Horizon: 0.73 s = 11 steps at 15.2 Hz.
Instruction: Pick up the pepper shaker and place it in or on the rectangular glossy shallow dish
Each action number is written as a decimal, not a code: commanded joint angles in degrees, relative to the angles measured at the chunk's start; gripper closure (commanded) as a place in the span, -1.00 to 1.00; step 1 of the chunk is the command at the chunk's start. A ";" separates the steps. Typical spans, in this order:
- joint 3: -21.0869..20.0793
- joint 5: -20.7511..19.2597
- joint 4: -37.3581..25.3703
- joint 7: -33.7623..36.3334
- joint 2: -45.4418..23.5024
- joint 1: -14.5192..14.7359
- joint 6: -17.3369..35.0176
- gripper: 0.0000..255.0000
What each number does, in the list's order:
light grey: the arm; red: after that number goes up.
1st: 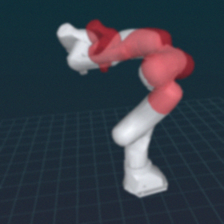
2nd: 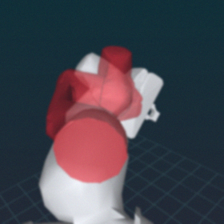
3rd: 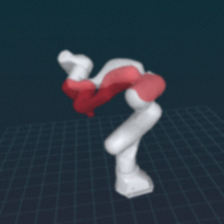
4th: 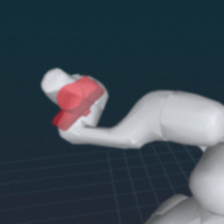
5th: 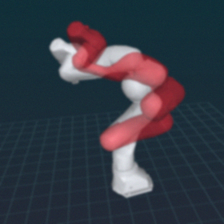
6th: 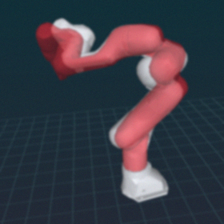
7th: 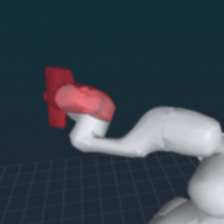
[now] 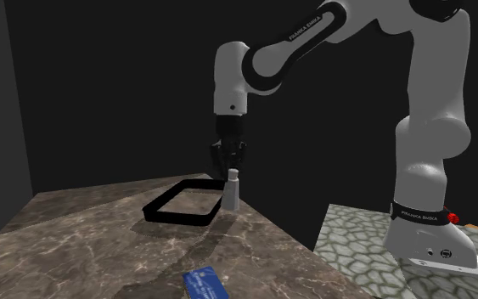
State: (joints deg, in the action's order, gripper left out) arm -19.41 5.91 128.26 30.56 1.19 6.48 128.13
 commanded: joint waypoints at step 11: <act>0.40 0.88 -5.40 -0.27 3.98 -0.19 -9.24 1.00</act>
State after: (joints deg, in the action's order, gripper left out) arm -19.02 6.75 123.40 30.22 4.90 6.27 119.71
